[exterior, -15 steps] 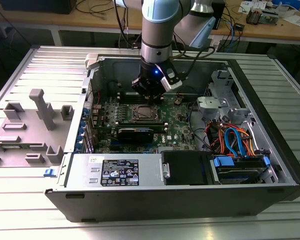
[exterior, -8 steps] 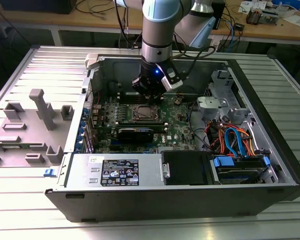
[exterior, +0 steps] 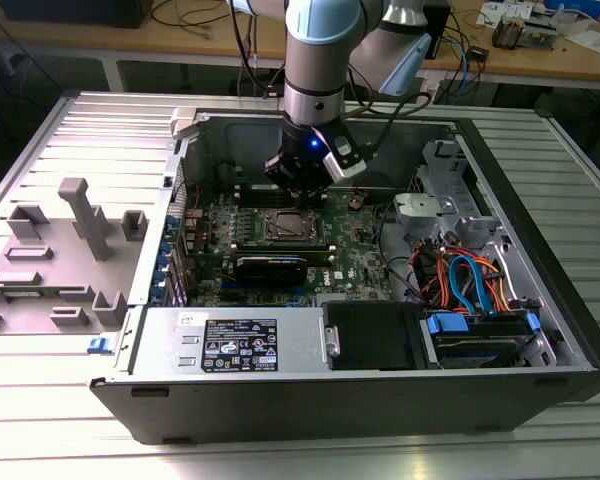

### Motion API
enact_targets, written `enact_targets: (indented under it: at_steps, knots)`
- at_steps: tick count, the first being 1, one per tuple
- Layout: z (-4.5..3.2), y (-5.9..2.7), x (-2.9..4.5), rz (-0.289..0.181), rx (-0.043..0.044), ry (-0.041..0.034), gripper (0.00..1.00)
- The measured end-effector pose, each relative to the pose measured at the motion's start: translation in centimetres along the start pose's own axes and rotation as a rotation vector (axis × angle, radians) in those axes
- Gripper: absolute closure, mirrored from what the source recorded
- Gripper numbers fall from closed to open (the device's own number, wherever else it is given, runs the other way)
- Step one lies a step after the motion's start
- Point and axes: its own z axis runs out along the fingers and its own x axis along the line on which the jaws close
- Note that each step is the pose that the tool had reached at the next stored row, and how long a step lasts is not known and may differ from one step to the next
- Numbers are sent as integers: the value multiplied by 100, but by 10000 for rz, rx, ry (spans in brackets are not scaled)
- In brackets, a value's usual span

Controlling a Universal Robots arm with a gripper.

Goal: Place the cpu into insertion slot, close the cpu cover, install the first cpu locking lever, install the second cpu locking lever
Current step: 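Install the first cpu locking lever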

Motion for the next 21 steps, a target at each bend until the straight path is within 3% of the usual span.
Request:
enact_targets:
  at_steps: [4,21]
  knots:
    - [14,-2,-7,1,32,6,89]
    - [-4,-5,-9,2,30,2,89]
